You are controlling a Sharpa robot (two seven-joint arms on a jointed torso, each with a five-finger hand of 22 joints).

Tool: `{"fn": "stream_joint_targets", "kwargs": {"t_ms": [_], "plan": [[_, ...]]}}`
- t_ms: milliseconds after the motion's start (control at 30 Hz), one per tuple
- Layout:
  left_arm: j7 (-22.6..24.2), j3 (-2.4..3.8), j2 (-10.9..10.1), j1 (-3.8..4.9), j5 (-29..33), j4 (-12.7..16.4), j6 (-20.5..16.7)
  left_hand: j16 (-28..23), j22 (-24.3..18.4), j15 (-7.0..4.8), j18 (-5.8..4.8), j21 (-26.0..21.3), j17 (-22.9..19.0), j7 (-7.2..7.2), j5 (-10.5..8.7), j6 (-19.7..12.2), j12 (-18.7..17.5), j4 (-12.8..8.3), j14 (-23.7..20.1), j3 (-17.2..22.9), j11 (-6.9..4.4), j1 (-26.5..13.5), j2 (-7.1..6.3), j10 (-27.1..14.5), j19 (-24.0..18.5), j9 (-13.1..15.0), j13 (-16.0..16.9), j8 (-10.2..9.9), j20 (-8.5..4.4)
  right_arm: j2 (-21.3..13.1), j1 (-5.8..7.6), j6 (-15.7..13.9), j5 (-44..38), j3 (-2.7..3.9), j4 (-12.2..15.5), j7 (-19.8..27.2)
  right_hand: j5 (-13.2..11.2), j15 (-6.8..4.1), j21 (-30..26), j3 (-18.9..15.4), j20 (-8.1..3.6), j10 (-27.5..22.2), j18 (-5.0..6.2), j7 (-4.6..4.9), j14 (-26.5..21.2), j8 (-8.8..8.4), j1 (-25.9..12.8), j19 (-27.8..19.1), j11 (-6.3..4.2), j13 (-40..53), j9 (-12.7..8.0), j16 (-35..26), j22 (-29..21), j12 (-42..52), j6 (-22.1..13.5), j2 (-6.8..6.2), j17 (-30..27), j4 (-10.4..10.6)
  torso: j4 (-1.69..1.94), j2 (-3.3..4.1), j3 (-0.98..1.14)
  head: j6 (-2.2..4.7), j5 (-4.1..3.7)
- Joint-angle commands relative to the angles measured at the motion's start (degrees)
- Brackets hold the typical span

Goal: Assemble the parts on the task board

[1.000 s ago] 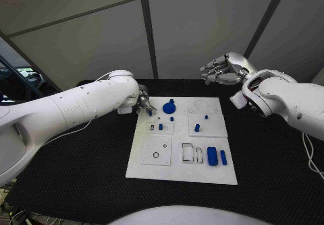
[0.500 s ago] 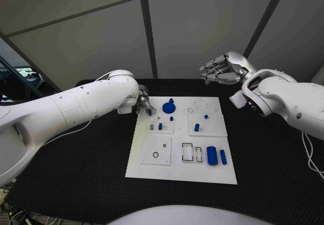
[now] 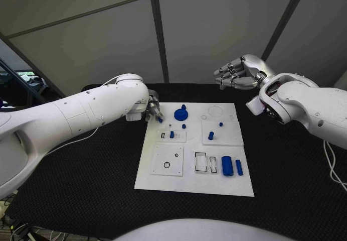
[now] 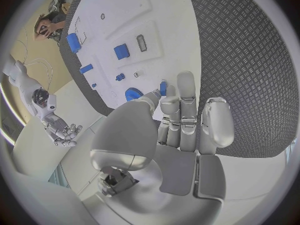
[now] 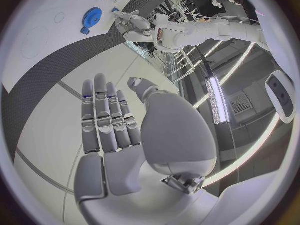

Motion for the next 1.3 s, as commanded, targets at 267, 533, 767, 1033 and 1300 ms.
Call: {"fn": "stream_joint_targets", "kwargs": {"t_ms": [267,533,767,1033,1300], "plan": [[1.4,-0.01,-1.3,-0.13,4.2,1.5,-2.0,0.7,0.5,-0.12,0.72,-0.3,0.4,0.06,0.1,-0.3,-0.2,-4.1,0.3,9.3,-0.09,-2.0,-1.36,0.8,0.3,0.7,-0.2,1.3,0.2,0.1,0.13,0.3,0.2,0.03,-0.1,0.4,0.3,-0.2,-0.3,0.2,0.29,-0.3,0.67,-0.13,-0.1,0.15,0.5,0.2,-0.2,-0.1,0.1,-0.4,-0.1,0.1,0.2,0.17,-0.1,-0.1,0.07,-0.03,-0.01,-0.13,0.11],[1.4,0.18,-5.0,-0.2,7.2,6.6,-5.7,1.4,0.8,-0.21,0.68,-0.1,0.9,-0.04,0.04,-0.2,-0.1,-4.8,0.6,11.1,-0.18,-3.1,-1.91,1.1,0.5,1.0,-0.1,1.8,0.15,-0.2,0.13,0.2,0.2,0.03,-0.1,0.4,0.3,-0.2,-0.4,0.3,0.28,-0.3,0.67,-0.12,0.0,0.17,0.7,0.3,-0.18,-0.1,0.1,-0.4,-0.1,0.2,0.2,0.18,-0.1,-0.2,0.17,-0.09,-0.01,-0.16,0.3],[1.8,0.27,-9.5,-0.73,6.2,14.0,-9.2,1.9,1.2,-0.38,0.59,0.1,1.3,-0.23,0.01,-0.3,-0.1,-6.5,0.9,13.0,-0.34,-3.3,-3.84,1.5,0.8,1.3,-0.2,2.4,0.01,-0.3,0.13,0.2,0.2,0.03,-0.2,0.4,0.3,-0.17,-0.4,0.3,0.29,-0.3,0.65,-0.09,0.0,0.17,0.6,0.3,-0.16,-0.2,0.1,-0.4,-0.1,0.2,0.2,0.22,-0.1,-0.1,0.15,-0.09,-0.01,-0.2,0.72],[1.7,0.25,-12.9,-1.94,3.4,19.9,-11.9,2.1,1.9,-0.47,0.44,0.6,1.4,-0.33,0.01,0.0,0.2,-7.5,1.0,15.0,-0.52,-3.4,-5.39,2.2,1.3,1.4,0.0,2.7,-0.11,-0.3,0.12,0.2,0.2,0.03,-0.2,0.4,0.3,-0.17,-0.4,0.3,0.29,-0.3,0.65,-0.08,0.0,0.17,0.5,0.3,-0.15,-0.2,0.1,-0.4,-0.1,0.2,0.2,0.23,-0.1,-0.1,0.16,-0.08,0.01,-0.58,1.24],[0.8,0.21,-14.2,-3.41,1.4,23.5,-13.9,2.2,2.3,-0.55,0.35,0.9,1.5,-0.37,0.01,0.3,0.4,-7.9,1.1,16.3,-0.6,-3.5,-6.16,2.7,1.6,1.4,0.3,2.9,-0.18,-0.3,0.11,0.2,0.2,0.02,-0.4,0.4,0.3,-0.18,-0.5,0.3,0.29,-0.3,0.65,-0.09,0.0,0.17,0.6,0.3,-0.16,-0.2,0.1,-0.5,-0.1,0.2,0.2,0.23,-0.1,-0.1,0.0,-0.05,-0.03,-0.7,1.47]]}}
